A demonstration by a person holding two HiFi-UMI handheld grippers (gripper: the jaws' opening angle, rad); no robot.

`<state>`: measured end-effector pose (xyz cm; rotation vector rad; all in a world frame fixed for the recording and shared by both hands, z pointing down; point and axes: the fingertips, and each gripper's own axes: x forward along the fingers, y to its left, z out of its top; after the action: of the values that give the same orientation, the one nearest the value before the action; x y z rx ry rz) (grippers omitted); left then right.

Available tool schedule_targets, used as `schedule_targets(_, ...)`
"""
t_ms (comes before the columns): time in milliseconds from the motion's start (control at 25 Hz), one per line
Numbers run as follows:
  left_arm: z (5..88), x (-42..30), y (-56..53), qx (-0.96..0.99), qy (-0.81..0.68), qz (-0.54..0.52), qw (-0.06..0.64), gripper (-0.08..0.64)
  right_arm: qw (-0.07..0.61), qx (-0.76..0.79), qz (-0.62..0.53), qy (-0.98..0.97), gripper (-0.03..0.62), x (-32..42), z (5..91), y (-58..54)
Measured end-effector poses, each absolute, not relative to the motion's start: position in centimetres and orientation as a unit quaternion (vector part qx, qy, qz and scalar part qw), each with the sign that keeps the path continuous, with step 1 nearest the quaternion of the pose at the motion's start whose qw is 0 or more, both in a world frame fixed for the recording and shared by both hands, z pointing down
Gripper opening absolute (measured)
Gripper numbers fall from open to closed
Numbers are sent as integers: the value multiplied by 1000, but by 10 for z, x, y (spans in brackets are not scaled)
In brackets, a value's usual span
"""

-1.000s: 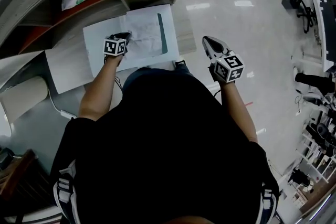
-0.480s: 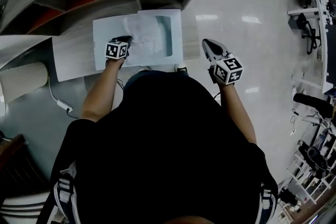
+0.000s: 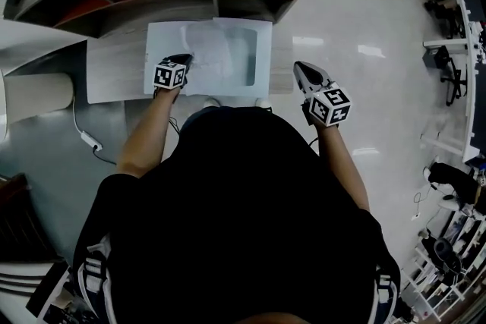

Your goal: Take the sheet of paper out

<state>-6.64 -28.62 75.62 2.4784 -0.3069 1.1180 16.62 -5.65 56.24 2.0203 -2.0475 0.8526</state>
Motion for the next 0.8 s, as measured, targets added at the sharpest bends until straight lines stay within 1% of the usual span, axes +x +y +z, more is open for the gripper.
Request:
schedule_targets(560,707,-84,-284,899,-169,358,186,23,76,638,270,-717,14,171,555,-60)
schedule_targets(800,670,-83,-280,912,-191,324,167,23,85,621,263,-734,14,174,551,-68)
